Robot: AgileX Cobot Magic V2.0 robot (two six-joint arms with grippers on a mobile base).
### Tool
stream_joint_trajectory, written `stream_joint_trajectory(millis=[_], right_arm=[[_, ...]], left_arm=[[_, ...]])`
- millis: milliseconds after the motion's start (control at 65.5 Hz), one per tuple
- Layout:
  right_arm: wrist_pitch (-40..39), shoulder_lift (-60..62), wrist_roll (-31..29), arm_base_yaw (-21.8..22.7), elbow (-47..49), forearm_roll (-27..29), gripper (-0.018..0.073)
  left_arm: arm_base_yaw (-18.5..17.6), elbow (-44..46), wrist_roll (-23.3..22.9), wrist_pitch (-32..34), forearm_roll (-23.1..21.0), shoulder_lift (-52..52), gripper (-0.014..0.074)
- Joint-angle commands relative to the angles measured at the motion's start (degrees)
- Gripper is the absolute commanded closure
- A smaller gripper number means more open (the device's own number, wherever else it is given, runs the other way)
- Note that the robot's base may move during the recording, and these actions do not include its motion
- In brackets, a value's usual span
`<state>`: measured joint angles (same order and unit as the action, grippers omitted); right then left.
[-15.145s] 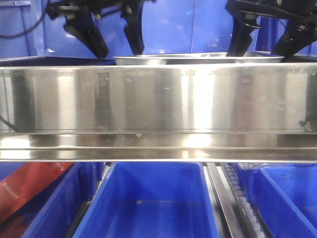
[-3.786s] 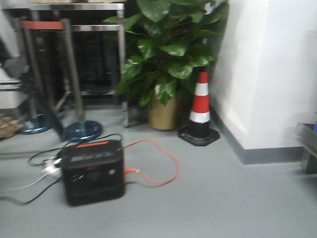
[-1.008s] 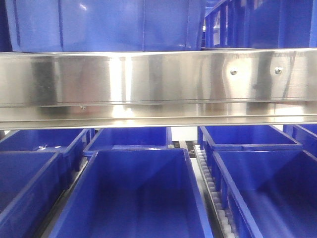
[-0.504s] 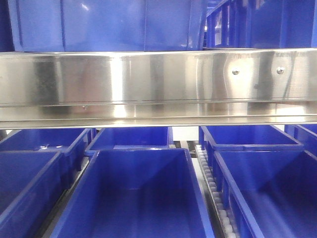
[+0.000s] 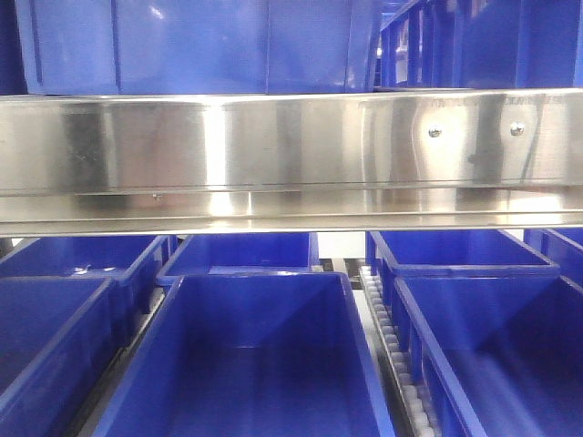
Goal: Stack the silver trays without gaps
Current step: 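Lower the held tray onto the steel tray on the shelf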
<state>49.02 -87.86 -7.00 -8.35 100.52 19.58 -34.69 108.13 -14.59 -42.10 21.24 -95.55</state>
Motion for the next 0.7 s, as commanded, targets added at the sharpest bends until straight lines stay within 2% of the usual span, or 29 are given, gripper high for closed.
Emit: stream_joint_trajectory(millis=[0, 183, 260, 366, 489, 687], right_arm=[[0.42, 0.97, -1.12, -0.46, 0.81, 1.96, 0.0629], [2.04, -0.27, -1.12, -2.74, 0.81, 2.17, 0.0629], [4.2, -1.48, -1.12, -4.12, 0.81, 2.17, 0.0629], [6.02, -3.33, -1.12, -6.26, 0.54, 2.17, 0.0629], [7.84, -6.06, -1.12, -8.37, 0.54, 2.17, 0.0629], [8.59, -10.84, -1.12, -10.08, 0.54, 2.17, 0.0629]], left_arm=[[-0.33, 0.46, 1.02, 0.94, 1.0, 0.49, 0.0604], [-0.46, 0.46, 0.89, -10.38, -1.25, 0.35, 0.0604], [-0.46, -0.07, 0.89, -15.62, -1.15, 0.35, 0.0604], [-0.34, -1.38, 0.89, -19.69, 0.05, 0.35, 0.0604], [-0.34, -3.45, 0.89, -22.22, 1.21, 0.35, 0.0604], [-0.34, -8.02, 0.89, -21.13, 1.98, 0.35, 0.0604]])
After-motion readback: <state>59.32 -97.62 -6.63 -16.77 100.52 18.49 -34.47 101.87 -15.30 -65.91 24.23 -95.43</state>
